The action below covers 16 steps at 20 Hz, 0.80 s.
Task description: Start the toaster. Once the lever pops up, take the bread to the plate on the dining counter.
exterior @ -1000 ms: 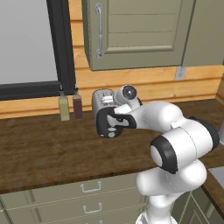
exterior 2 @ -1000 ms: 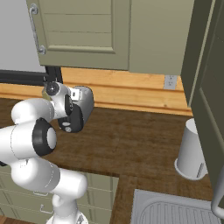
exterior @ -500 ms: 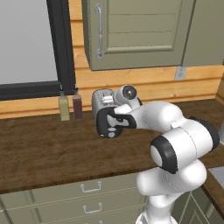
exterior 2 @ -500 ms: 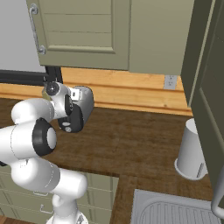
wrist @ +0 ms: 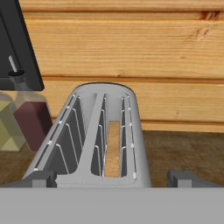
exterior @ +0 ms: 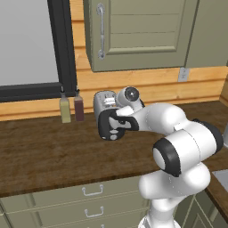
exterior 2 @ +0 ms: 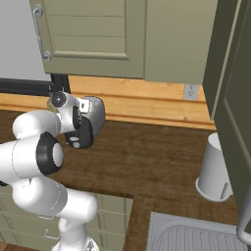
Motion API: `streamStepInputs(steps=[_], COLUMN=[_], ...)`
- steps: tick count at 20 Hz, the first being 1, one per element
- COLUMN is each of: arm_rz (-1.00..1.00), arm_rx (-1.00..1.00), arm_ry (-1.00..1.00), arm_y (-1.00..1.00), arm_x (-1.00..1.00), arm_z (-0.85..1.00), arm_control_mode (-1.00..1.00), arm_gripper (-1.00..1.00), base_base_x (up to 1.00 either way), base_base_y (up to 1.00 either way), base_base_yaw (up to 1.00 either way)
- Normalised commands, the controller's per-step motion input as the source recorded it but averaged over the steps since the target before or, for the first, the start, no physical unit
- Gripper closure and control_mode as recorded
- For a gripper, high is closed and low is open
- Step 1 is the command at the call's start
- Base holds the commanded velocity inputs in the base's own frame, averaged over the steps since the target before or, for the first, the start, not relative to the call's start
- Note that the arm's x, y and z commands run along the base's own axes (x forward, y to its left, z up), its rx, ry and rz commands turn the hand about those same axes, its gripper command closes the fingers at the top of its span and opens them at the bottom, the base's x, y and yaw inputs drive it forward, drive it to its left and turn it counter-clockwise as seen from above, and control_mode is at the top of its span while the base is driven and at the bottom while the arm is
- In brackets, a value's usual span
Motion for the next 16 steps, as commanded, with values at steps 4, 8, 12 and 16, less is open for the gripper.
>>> streamStepInputs(steps=[4,8,12,16], arm_rz=[0.0,0.0,0.0,0.0], arm_rx=[0.0,0.0,0.0,0.0], arm_ry=[0.0,0.0,0.0,0.0], arm_y=[0.0,0.0,0.0,0.0], arm_x=[0.0,0.0,0.0,0.0], arm_z=[0.0,0.0,0.0,0.0], arm_control_mode=[-1.0,-1.0,-1.0,-1.0], arm_gripper=[-1.0,-1.0,-1.0,-1.0], base_base_x=[0.0,0.0,0.0,0.0], base_base_y=[0.0,0.0,0.0,0.0], base_base_yaw=[0.0,0.0,0.0,0.0])
